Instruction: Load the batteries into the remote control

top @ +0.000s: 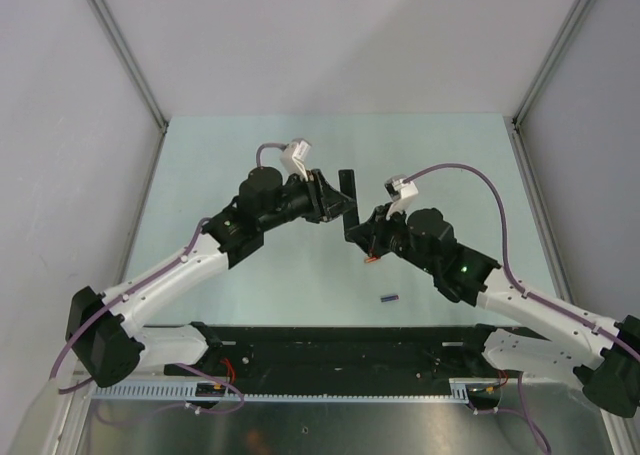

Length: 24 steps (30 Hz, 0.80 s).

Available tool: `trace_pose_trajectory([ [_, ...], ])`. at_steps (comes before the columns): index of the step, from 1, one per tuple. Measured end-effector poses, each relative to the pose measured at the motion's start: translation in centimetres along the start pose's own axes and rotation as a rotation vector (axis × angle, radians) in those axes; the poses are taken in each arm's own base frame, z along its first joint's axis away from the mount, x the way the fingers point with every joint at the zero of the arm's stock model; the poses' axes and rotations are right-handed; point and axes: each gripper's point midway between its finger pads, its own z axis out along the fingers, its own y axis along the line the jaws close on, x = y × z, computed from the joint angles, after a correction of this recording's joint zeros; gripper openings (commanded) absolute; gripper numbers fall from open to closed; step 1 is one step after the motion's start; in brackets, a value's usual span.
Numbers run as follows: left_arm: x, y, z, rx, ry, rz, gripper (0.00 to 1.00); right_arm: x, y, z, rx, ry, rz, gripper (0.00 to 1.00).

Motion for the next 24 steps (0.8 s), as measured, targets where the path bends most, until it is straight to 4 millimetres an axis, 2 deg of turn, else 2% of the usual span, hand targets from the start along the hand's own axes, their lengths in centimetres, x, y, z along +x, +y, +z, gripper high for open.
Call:
trace_pose_trajectory([
  [2, 0.0, 0.1, 0.0, -0.003, 0.001, -0.001, 0.54, 0.1, -0.1, -0.1, 0.013, 0.002, -0.014, 0.0],
  [3, 0.0, 0.1, 0.0, -0.006, 0.0, -0.001, 0.65, 0.1, -0.1, -0.1, 0.019, 0.004, -0.021, 0.0],
  [5, -0.2, 0.1, 0.0, -0.007, -0.009, -0.003, 0.78, 0.2, 0.0, -0.2, 0.023, 0.008, -0.039, 0.0],
  [6, -0.3, 0.2, 0.0, -0.011, -0.015, -0.005, 0.99, 0.3, 0.1, -0.3, 0.023, 0.012, -0.049, 0.0],
  [10, -0.9, 1.1, -0.8, -0.058, -0.059, -0.009, 1.0, 0.7, 0.4, -0.9, 0.039, 0.036, -0.098, 0.0],
  [14, -2.5, 1.7, -2.3, -0.112, -0.131, -0.007, 0.99, -0.1, 0.3, -1.6, 0.097, 0.026, -0.155, 0.0],
  [17, -3.1, 1.5, -3.0, -0.122, -0.162, -0.008, 0.94, -0.8, -0.2, -2.2, 0.182, 0.005, -0.207, 0.0],
  [24, -2.4, 1.8, -3.1, -0.142, -0.148, -0.034, 0.92, -0.8, -0.3, -2.3, 0.404, -0.013, -0.422, 0.0],
])
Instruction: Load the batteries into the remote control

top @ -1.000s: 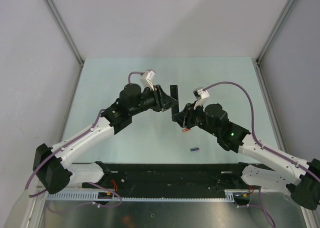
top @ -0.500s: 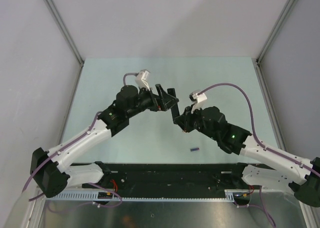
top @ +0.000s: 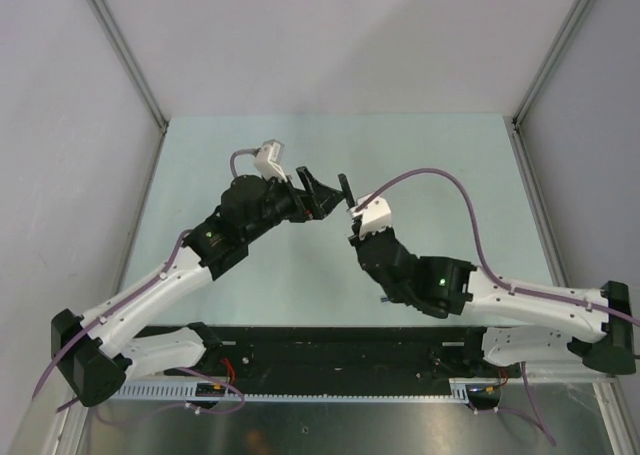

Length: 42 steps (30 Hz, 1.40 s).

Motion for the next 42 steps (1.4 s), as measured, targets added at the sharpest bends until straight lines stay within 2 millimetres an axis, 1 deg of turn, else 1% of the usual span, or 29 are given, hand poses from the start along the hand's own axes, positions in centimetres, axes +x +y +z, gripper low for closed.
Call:
trace_pose_trajectory([
  [5, 0.7, -0.1, -0.1, -0.026, 0.004, 0.008, 0.91, 0.7, -1.1, -0.1, 0.16, -0.008, -0.161, 0.0],
  [9, 0.7, -0.4, -0.3, -0.023, -0.003, 0.007, 0.91, 0.6, -1.8, -0.3, 0.222, -0.018, -0.204, 0.0],
  [11, 0.4, -0.8, -0.7, -0.015, -0.016, 0.005, 0.9, 0.4, -2.2, -0.4, 0.249, -0.024, -0.214, 0.0],
  [14, -0.6, -1.8, -1.9, 0.011, -0.055, -0.001, 0.91, 0.2, -2.8, -0.5, 0.284, -0.029, -0.228, 0.0],
  [16, -1.3, -2.5, -2.6, 0.028, -0.081, -0.007, 0.91, 0.3, -2.8, -0.5, 0.299, -0.03, -0.241, 0.0],
  [18, -1.5, -2.9, -2.8, 0.038, -0.089, -0.01, 0.9, 0.4, -2.6, -0.5, 0.306, -0.03, -0.262, 0.0],
  [20, -1.3, -2.9, -2.4, 0.035, -0.08, -0.012, 0.89, 0.6, -2.2, -0.5, 0.299, -0.027, -0.283, 0.0],
  [24, -0.5, -3.2, -0.8, 0.024, -0.042, -0.009, 0.86, 0.7, -1.8, -0.4, 0.289, -0.027, -0.292, 0.0],
  [27, 0.4, -3.0, 0.3, 0.01, -0.013, -0.006, 0.8, 0.6, -1.7, -0.4, 0.285, -0.03, -0.287, 0.0],
  [28, 0.7, -2.9, 0.7, 0.004, -0.004, -0.005, 0.76, 0.6, -1.7, -0.4, 0.283, -0.03, -0.287, 0.0],
  [30, 1.3, -2.7, 1.3, -0.007, 0.014, -0.003, 0.72, 0.6, -1.5, -0.4, 0.274, -0.031, -0.283, 0.0],
  [31, 1.5, -2.6, 1.6, -0.01, 0.022, -0.002, 0.69, 0.6, -1.4, -0.4, 0.27, -0.03, -0.282, 0.0],
  [33, 1.9, -2.7, 2.1, -0.012, 0.035, 0.0, 0.65, 0.7, -1.3, -0.3, 0.262, -0.028, -0.281, 0.0],
  [34, 1.9, -2.8, 2.2, -0.012, 0.038, 0.001, 0.59, 0.6, -1.2, -0.3, 0.258, -0.028, -0.28, 0.0],
  [36, 1.9, -3.1, 2.6, -0.009, 0.041, 0.0, 0.51, 0.6, -1.1, -0.3, 0.256, -0.028, -0.278, 0.0],
  [37, 1.9, -3.3, 2.7, -0.005, 0.043, 0.003, 0.42, 0.6, -1.0, -0.3, 0.25, -0.027, -0.277, 0.0],
  [39, 1.8, -3.7, 2.9, 0.004, 0.045, 0.004, 0.34, 0.6, -0.9, -0.3, 0.24, -0.024, -0.276, 0.0],
  [40, 1.8, -3.9, 3.0, 0.008, 0.045, 0.003, 0.24, 0.7, -0.8, -0.3, 0.24, -0.024, -0.277, 0.0],
  [42, 1.8, -4.2, 3.1, 0.014, 0.048, 0.001, 0.14, 0.6, -0.9, -0.3, 0.243, -0.025, -0.277, 0.0],
])
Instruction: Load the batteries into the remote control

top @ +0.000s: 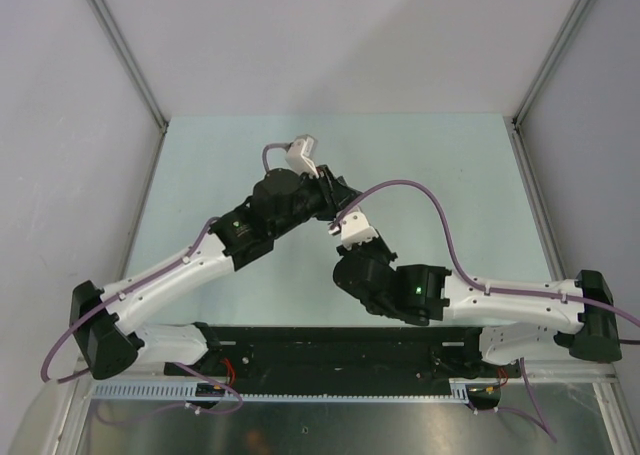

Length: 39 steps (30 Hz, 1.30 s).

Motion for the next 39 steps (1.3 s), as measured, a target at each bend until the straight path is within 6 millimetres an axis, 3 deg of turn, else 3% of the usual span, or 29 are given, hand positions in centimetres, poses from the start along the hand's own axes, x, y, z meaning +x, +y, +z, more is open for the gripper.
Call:
trace_pose_trajectory([
  [2, 0.0, -0.1, 0.1, 0.0, 0.001, -0.002, 0.0, 0.1, -0.1, 0.0, 0.01, 0.002, -0.01, 0.03],
  [3, 0.1, -0.2, 0.2, -0.001, 0.004, -0.007, 0.0, 0.3, -0.3, 0.1, 0.018, 0.005, -0.024, 0.08],
  [4, 0.1, -0.3, 0.3, -0.004, 0.006, -0.013, 0.0, 0.4, -0.3, 0.1, 0.026, 0.007, -0.034, 0.26],
  [6, 0.4, 0.0, 0.5, -0.015, 0.013, -0.021, 0.0, 0.6, -0.4, 0.1, 0.036, 0.012, -0.049, 0.41],
  [7, 0.4, 0.0, 0.6, -0.017, 0.016, -0.02, 0.0, 0.6, -0.4, 0.1, 0.03, 0.015, -0.047, 0.55],
  [9, 0.4, 0.2, 0.6, -0.019, 0.013, -0.009, 0.0, 0.5, 0.1, -0.1, -0.001, 0.012, -0.018, 0.66],
  [12, 0.2, 0.4, 0.6, -0.028, 0.005, 0.008, 0.0, -0.2, 0.5, -1.0, -0.068, -0.002, 0.033, 0.75],
  [18, -1.0, 1.6, 0.8, -0.055, -0.02, 0.008, 0.0, -2.7, 0.0, -3.0, -0.189, -0.028, 0.186, 0.8],
  [22, -2.1, 2.9, 0.8, -0.076, -0.038, -0.002, 0.0, -3.4, -0.6, -4.2, -0.281, -0.023, 0.274, 0.8],
  [26, -3.3, 3.9, 0.6, -0.066, -0.035, -0.017, 0.0, -4.1, -2.8, -4.4, -0.34, -0.016, 0.407, 0.8],
  [30, -4.2, 3.6, -0.4, 0.01, -0.024, -0.012, 0.0, -5.0, -5.9, -3.4, -0.369, -0.026, 0.571, 0.8],
  [33, -3.9, 2.7, -1.7, 0.135, -0.009, -0.01, 0.0, -4.6, -6.9, -1.9, -0.414, -0.015, 0.682, 0.8],
  [37, -2.4, 1.9, -3.3, 0.266, 0.041, -0.007, 0.0, -3.8, -5.8, -0.2, -0.563, 0.021, 0.809, 0.8],
  [39, -1.8, 1.4, -3.7, 0.324, 0.069, 0.001, 0.0, -3.0, -4.3, 0.5, -0.673, 0.058, 0.876, 0.79],
])
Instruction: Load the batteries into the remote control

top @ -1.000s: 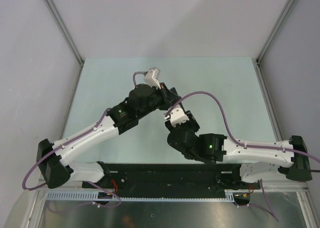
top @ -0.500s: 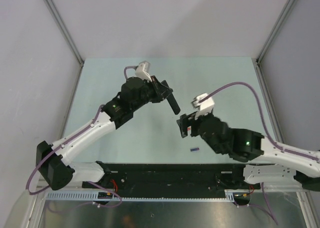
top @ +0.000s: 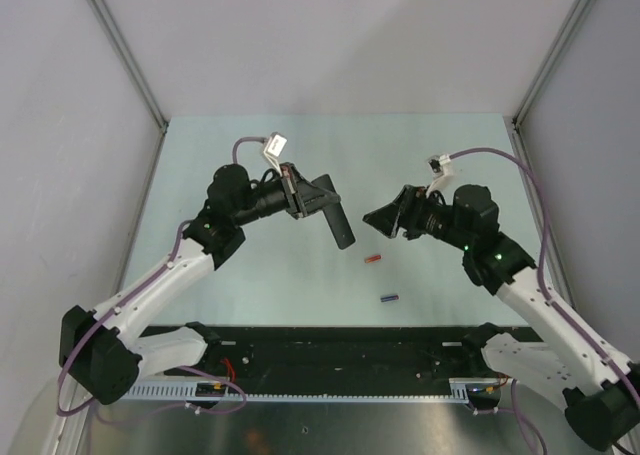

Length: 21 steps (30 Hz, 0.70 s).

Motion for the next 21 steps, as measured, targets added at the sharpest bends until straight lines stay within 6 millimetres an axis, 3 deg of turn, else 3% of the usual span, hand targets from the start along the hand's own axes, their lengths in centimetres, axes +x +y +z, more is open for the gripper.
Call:
trace_pose_trajectory([
  [3, 0.6, -1.5, -0.3, 0.091, 0.041, 0.007, 0.0, 2.3, -0.2, 1.2, -0.099, 0.094, 0.097, 0.78],
  [7, 0.7, -3.1, -0.6, 0.181, 0.063, 0.033, 0.0, 3.8, 1.5, 1.5, -0.239, 0.159, 0.15, 0.75],
  [13, 1.6, -2.8, 0.0, 0.221, 0.115, 0.015, 0.0, 3.3, 4.3, 0.8, -0.407, 0.166, 0.139, 0.6],
  [17, 2.2, -2.4, 0.4, 0.228, 0.143, -0.004, 0.0, 3.4, 5.1, 0.8, -0.462, 0.182, 0.129, 0.46],
  [21, 2.2, -2.5, 0.6, 0.243, 0.143, -0.012, 0.0, 4.3, 5.2, 1.2, -0.477, 0.22, 0.134, 0.41],
])
